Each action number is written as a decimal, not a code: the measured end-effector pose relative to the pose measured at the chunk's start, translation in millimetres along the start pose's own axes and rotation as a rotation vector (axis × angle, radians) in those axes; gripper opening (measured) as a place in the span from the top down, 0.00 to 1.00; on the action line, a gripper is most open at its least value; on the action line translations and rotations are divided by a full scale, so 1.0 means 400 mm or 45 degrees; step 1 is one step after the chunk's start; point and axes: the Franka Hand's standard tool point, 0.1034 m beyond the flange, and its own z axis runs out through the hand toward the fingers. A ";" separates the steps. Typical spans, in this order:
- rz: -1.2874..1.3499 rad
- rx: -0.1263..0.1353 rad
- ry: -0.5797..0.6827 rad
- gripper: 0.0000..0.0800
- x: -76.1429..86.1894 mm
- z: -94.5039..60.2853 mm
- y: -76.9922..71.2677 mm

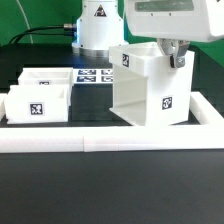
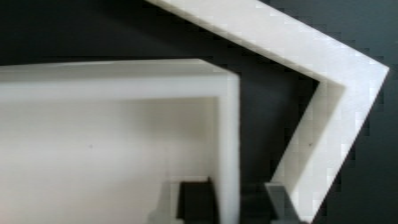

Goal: Assemble drawer

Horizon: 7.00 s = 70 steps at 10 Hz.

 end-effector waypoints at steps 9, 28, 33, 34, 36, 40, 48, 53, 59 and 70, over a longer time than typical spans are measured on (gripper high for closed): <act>0.561 0.027 -0.043 0.95 -0.031 0.017 -0.019; 0.455 0.113 -0.038 0.26 0.025 0.018 -0.164; 0.123 0.095 -0.033 0.19 -0.011 -0.056 -0.086; 0.139 0.096 -0.038 0.19 -0.015 -0.075 -0.058; 0.110 0.098 -0.040 0.19 -0.019 -0.074 -0.044; -0.450 0.014 -0.031 0.19 0.004 -0.081 -0.012; -1.308 -0.020 -0.008 0.19 0.102 -0.108 0.064; -1.462 -0.095 0.066 0.19 0.219 -0.101 0.197; -1.488 -0.118 0.096 0.19 0.275 -0.077 0.259; -1.537 -0.185 0.062 0.19 0.365 0.071 0.370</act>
Offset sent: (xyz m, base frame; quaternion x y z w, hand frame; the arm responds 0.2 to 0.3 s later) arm 0.0000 0.0000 0.0000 0.0000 0.0000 0.1296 0.9916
